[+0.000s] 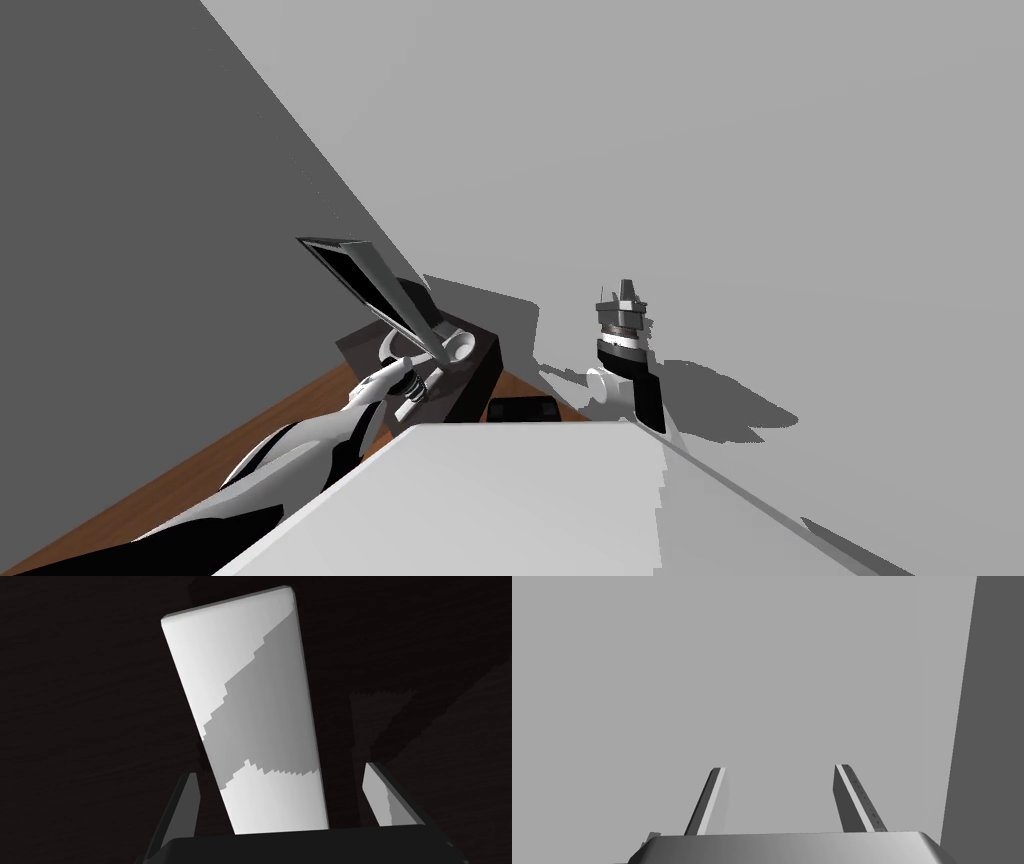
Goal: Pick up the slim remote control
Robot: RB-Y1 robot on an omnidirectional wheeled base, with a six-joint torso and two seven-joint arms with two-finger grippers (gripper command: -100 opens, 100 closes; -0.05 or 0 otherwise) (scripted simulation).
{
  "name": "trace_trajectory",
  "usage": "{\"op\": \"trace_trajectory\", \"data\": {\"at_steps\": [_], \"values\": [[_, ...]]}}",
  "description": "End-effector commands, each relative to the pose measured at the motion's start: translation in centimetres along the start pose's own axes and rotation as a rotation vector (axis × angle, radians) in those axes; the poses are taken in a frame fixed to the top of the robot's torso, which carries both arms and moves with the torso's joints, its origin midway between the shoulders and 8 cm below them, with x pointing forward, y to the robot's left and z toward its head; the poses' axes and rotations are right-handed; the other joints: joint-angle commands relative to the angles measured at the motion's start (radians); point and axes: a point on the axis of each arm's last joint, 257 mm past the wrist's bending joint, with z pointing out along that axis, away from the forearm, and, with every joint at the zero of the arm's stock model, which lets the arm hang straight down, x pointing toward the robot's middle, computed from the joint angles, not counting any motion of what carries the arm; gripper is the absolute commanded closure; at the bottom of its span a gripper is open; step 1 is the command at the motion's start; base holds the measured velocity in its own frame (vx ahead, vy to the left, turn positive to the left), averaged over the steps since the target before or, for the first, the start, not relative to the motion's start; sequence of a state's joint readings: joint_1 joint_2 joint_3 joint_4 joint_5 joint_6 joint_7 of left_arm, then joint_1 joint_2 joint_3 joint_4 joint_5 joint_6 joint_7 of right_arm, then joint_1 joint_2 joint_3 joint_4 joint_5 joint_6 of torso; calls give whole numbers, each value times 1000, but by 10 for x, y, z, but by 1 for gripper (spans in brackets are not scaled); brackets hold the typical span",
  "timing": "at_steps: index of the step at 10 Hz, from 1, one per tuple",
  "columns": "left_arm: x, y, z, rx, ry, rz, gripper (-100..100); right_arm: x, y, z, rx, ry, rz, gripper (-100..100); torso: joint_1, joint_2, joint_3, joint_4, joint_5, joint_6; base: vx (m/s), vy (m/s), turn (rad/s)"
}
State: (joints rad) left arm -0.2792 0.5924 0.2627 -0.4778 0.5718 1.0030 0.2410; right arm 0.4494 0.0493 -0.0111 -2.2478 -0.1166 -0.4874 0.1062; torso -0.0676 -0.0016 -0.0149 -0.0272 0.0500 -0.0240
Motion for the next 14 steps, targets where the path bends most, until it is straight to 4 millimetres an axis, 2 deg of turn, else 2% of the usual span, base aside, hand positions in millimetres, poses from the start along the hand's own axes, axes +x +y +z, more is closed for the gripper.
{"op": "trace_trajectory", "data": {"at_steps": [1,2,3,4,5,7,8,9,13,14], "values": [[-6,0,0,3,1,-5,-100,0,0,0,0,0,0,0,0,0,0,0,0,0,55,-51,-63],[-20,2,2,4,1,-19,-100,0,0,0,0,0,0,0,0,-3,-2,-1,0,0,52,-33,-103],[-20,2,2,4,1,-19,-100,0,0,0,0,0,0,0,2,-4,-3,-1,0,0,37,-8,-43],[-34,4,3,6,0,-33,-100,0,0,0,0,0,0,0,3,-3,-2,-1,1,0,32,-7,-95],[-34,4,3,6,0,-33,-100,0,0,0,0,0,0,0,4,-3,-2,-1,1,0,23,-4,-58],[-62,9,5,10,-3,-59,-100,0,0,0,0,0,0,0,3,-2,-2,-1,1,0,31,-18,-117],[-54,9,4,5,-3,-54,-100,0,0,0,0,0,0,0,4,-3,-2,-1,1,0,16,-9,-18],[-55,9,4,6,-3,-54,100,0,0,0,0,0,0,0,6,-3,-2,-1,2,0,0,0,0],[-55,10,5,3,-3,-54,100,0,0,0,0,0,0,0,8,-2,-2,-1,3,0,0,0,0],[-56,10,5,2,-4,-54,0,0,0,0,0,0,0,0,8,-2,-2,0,3,0,0,0,0]]}}
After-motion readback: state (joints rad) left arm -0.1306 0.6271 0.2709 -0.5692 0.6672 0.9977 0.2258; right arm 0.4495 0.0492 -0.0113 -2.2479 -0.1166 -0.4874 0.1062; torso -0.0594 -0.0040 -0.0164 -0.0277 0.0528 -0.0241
